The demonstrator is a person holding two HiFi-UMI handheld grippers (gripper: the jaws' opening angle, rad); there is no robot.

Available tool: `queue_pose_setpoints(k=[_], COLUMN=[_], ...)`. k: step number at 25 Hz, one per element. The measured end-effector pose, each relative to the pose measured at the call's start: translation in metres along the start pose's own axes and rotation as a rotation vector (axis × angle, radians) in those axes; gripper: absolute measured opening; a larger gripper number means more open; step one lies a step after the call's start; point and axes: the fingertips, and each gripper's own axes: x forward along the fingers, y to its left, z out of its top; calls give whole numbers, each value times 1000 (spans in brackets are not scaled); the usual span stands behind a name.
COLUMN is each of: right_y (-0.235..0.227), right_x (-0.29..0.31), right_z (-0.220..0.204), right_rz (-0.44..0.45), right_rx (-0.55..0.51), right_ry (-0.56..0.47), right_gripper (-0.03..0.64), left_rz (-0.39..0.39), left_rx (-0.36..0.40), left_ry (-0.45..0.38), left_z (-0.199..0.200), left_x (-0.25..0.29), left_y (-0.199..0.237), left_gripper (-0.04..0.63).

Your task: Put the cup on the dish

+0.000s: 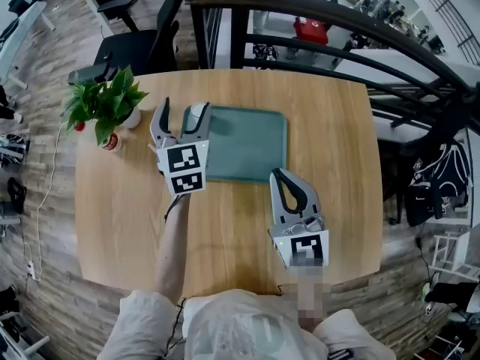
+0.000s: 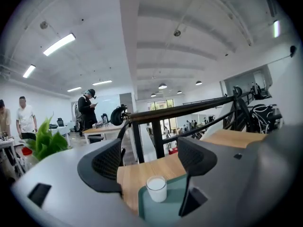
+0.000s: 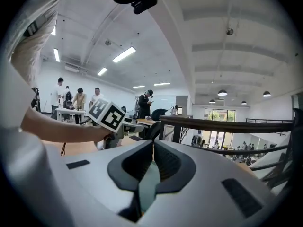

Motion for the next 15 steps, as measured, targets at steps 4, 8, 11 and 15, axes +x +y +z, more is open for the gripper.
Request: queue_pose_setpoints(k=[4, 8, 11, 15], right_y=[1, 9, 16, 27], right_x=[-20, -35, -44, -60], right_z=[23, 45, 63, 79], right_rz=[-26, -64, -88, -102], right_rx=[-10, -35, -76, -77], right_ry=[-59, -112, -151, -194], right_gripper=[21, 21, 21, 21], left_rz=[-30, -58, -50, -39], left_rx=[2, 44, 29, -79], left_ry=[-124, -182, -268, -314], left_z=[57, 87, 110, 115], left_x=[-59, -114, -158, -217], left_y=[-8, -24, -31, -34], left_gripper=[359, 325, 52, 9])
